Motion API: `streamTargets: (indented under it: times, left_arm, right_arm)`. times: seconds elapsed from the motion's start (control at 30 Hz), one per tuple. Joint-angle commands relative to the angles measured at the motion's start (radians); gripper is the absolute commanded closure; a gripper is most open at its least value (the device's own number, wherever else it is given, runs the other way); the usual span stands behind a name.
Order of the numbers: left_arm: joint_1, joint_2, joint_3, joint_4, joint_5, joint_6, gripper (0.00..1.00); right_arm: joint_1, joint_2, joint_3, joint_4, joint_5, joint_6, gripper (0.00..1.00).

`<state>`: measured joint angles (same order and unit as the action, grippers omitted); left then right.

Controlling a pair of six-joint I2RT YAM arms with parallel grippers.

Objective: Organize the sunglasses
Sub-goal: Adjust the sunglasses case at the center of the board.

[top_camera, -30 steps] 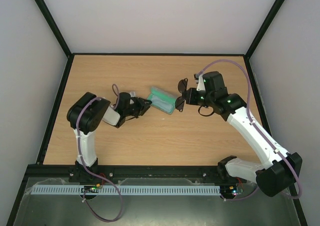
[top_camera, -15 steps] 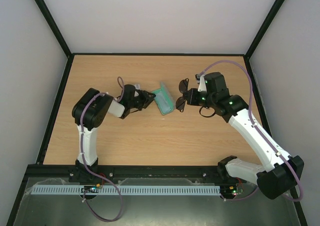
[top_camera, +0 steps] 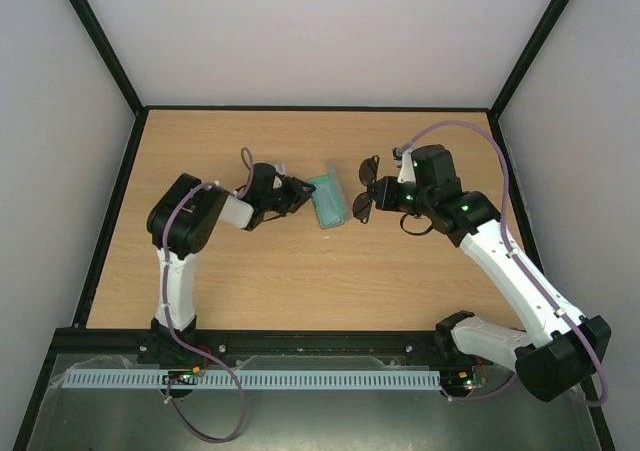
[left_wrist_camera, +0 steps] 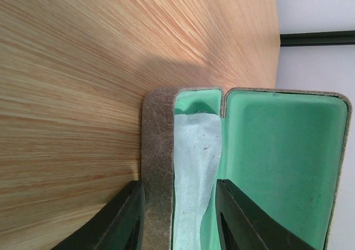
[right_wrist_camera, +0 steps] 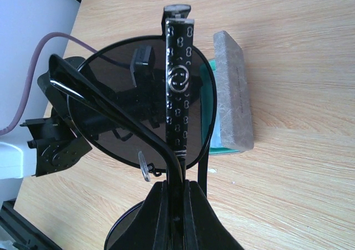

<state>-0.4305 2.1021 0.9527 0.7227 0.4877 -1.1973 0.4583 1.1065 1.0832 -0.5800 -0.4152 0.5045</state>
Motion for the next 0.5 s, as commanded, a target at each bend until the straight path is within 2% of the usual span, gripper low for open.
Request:
streamTargets:
  times: [0.0,0.47]
  left_arm:
    - [-0.022,0.022,0.021,-0.017,0.011,0.029,0.62]
    - [-0.056,0.057,0.120,-0.085,0.017,0.068,0.59]
  right_arm:
    - [-0.004,-0.022,-0.011,-0.022,0.008,-0.004,0.99]
    - [-0.004,-0.024,-0.006,-0.035,0.011,-0.007,0.99]
